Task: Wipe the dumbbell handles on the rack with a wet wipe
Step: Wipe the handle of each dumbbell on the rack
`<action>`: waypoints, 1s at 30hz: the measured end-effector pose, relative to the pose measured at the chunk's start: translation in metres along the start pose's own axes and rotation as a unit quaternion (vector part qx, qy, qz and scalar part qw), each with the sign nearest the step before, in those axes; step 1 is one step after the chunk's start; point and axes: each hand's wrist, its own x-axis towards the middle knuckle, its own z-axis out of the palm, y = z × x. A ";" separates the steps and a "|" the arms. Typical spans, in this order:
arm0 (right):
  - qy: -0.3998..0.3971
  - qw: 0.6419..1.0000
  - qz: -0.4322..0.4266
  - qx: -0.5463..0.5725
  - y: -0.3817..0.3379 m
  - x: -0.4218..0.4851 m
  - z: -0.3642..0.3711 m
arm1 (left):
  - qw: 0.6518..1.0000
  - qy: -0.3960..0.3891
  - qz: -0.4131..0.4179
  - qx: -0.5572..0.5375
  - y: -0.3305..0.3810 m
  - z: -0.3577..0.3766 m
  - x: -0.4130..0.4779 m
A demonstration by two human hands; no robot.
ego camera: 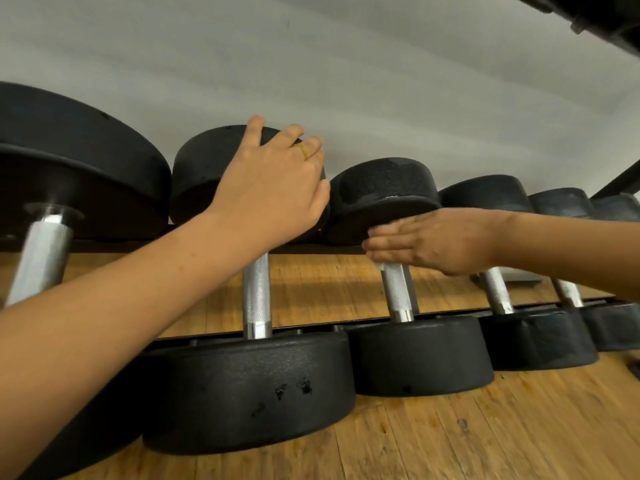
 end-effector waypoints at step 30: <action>0.264 0.963 -0.053 -0.019 -0.027 -0.011 0.024 | 1.000 0.027 0.008 -0.008 -0.001 0.006 -0.001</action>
